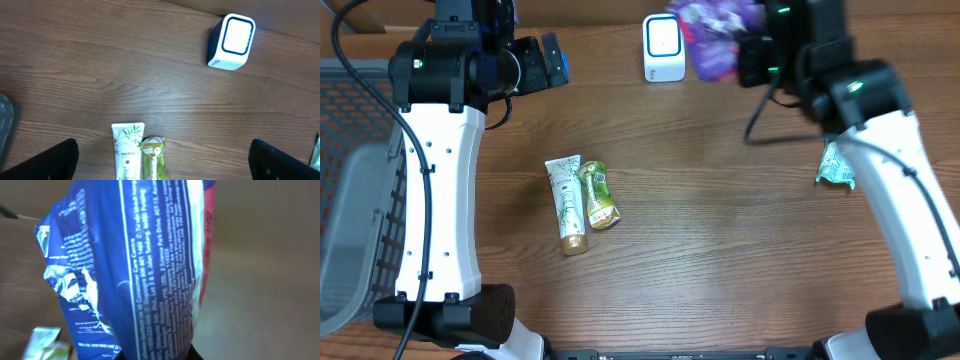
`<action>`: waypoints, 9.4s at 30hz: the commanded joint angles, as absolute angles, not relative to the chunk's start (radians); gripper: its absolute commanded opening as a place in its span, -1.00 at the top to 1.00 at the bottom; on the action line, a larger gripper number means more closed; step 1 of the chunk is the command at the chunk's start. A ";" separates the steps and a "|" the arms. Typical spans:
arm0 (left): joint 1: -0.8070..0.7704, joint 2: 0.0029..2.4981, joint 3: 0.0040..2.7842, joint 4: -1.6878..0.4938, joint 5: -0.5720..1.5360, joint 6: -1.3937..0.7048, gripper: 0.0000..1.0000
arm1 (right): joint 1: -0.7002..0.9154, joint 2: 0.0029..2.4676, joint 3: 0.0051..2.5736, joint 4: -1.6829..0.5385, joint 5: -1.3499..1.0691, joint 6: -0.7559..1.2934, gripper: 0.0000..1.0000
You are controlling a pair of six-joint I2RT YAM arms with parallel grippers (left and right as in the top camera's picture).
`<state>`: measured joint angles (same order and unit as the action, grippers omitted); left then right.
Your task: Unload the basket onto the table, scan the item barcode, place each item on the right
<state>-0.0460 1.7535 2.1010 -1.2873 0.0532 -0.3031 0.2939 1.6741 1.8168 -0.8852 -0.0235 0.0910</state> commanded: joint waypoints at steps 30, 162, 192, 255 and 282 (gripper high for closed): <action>-0.053 1.754 2.109 -1.286 0.060 -0.284 -0.99 | -0.340 1.816 1.291 -0.756 -0.207 0.490 -0.26; -0.053 1.754 2.109 -1.286 0.060 -0.284 -0.99 | 0.679 2.067 1.677 -1.030 0.447 0.340 -0.29; -0.053 1.754 2.109 -1.286 0.060 -0.284 -0.99 | 0.641 2.016 1.485 -0.867 0.535 -0.010 -0.41; -0.053 1.754 2.109 -1.286 0.060 -0.284 -0.99 | 0.517 2.056 1.343 -0.693 0.532 -0.139 -0.42; -0.053 1.754 2.109 -1.286 0.060 -0.284 -1.00 | 0.438 2.108 1.454 -0.854 0.244 -0.041 0.67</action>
